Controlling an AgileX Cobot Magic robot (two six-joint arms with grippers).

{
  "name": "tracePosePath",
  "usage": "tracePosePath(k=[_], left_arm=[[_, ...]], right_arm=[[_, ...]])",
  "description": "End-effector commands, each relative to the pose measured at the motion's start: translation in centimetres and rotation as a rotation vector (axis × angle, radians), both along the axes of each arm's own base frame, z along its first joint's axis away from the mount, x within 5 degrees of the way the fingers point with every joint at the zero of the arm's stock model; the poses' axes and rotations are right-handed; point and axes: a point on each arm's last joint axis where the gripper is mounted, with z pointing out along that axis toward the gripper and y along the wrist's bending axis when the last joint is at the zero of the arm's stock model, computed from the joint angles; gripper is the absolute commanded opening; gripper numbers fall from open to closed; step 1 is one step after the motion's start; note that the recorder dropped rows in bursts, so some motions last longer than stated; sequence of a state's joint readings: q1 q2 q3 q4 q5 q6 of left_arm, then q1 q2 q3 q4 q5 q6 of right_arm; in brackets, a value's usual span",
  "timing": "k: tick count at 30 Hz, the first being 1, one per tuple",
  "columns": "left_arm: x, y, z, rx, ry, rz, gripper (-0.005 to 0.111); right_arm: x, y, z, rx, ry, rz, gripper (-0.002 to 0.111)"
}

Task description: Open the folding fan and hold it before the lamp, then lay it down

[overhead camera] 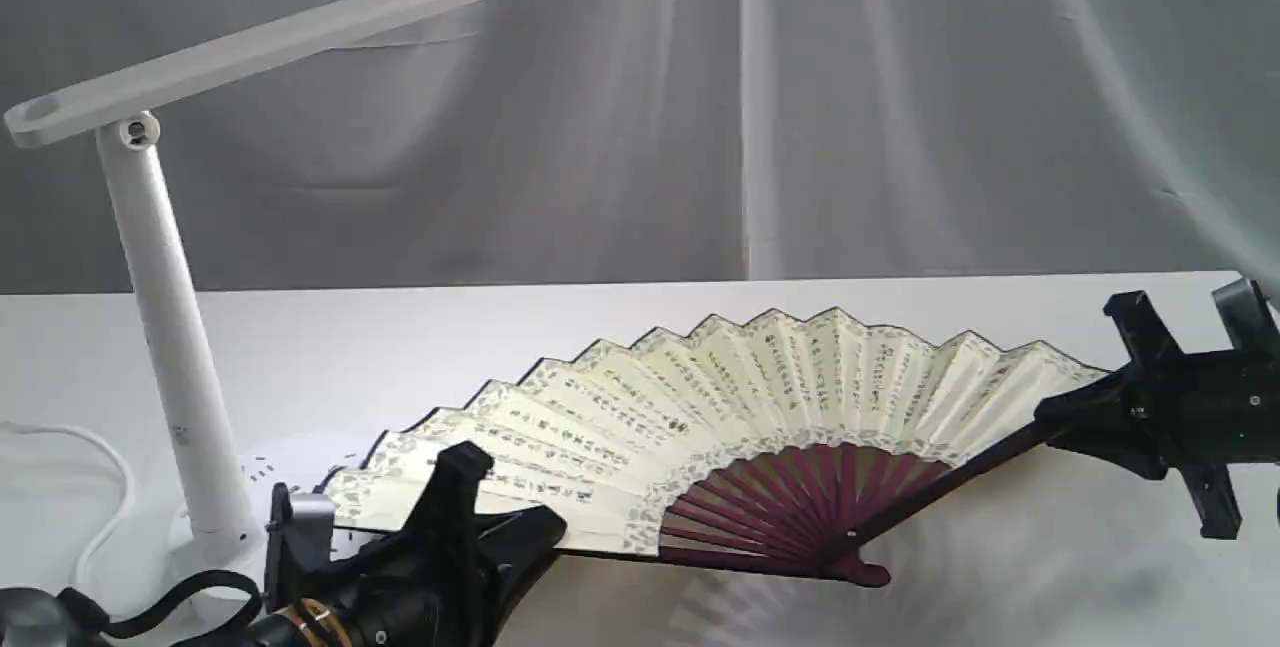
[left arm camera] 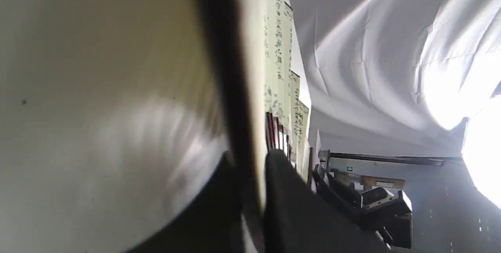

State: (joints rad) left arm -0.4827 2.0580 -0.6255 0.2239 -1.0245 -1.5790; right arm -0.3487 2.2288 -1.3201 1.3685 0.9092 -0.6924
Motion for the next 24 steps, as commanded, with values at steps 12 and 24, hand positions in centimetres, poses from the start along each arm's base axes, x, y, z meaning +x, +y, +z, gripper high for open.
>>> tracePosePath(k=[12, 24], left_arm=[[1.0, -0.4, -0.4, 0.076, 0.018, -0.006, 0.0], [0.6, -0.8, -1.3, 0.089, 0.028, -0.076, 0.0]], right_arm=[[-0.6, -1.7, -1.0, -0.193, 0.036, 0.034, 0.041], [-1.6, -3.7, 0.3, -0.045, -0.018, 0.037, 0.053]])
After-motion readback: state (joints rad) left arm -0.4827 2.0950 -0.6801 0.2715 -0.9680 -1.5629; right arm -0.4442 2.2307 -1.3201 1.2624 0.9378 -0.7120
